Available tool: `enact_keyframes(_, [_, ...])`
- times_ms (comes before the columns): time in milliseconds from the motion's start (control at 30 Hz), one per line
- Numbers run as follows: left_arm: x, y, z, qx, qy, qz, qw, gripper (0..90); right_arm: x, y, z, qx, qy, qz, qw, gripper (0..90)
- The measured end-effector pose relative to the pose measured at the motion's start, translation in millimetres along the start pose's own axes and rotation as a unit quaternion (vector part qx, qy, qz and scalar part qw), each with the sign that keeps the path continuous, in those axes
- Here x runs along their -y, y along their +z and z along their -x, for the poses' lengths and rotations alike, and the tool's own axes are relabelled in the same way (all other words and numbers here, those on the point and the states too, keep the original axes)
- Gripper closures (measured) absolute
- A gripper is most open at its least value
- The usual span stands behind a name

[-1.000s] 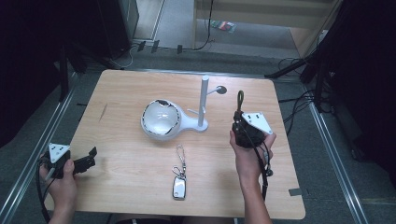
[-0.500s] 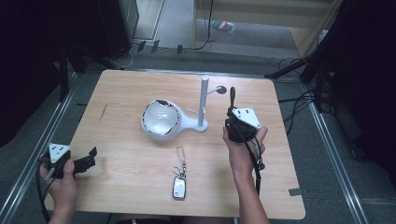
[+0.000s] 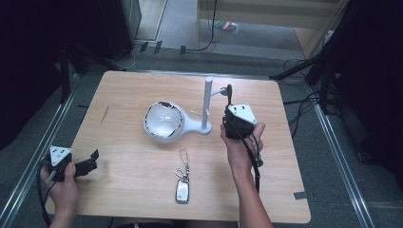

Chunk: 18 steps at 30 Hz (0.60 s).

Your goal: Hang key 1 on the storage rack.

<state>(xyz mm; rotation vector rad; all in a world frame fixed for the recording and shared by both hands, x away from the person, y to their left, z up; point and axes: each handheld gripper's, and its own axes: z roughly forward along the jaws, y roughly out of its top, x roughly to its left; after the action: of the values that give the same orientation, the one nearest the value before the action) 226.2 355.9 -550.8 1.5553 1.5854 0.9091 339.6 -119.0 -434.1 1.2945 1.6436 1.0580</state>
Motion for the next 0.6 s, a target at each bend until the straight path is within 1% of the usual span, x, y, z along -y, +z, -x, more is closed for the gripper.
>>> enact_keyframes(133, [0.0, -0.1, -0.1, 0.0, -0.001, 0.0, 1.0, 0.3, 0.1, 1.8, -4.5, -0.001, -0.009, 0.001, 1.0, 79.6])
enact_keyframes(233, [0.0, -0.1, -0.1, 0.0, 0.0, 0.0, 1.0, 0.3, 0.3, 1.9, -6.2, -0.002, -0.008, -0.001, 1.0, 79.6])
enact_keyframes(433, [0.0, -0.1, -0.1, 0.001, 0.001, 0.0, 1.0, 0.3, 0.9, 2.7, -10.9, -0.006, -0.013, -0.003, 0.9999, 79.5])
enact_keyframes(500, [0.0, -0.1, -0.2, 0.001, 0.0, 0.0, 1.0, 0.3, 1.2, 3.8, -12.3, -0.008, -0.018, -0.002, 0.9998, 79.4])
enact_keyframes(533, [0.1, -0.1, 0.0, 0.001, -0.001, 0.0, 1.0, 0.3, 2.0, 4.9, -14.0, -0.01, -0.022, -0.006, 0.9997, 79.4])
enact_keyframes(600, [0.0, -0.2, -0.1, 0.001, -0.001, 0.0, 1.0, 0.3, 2.3, 5.3, -14.7, -0.01, -0.023, -0.007, 0.9996, 79.4])
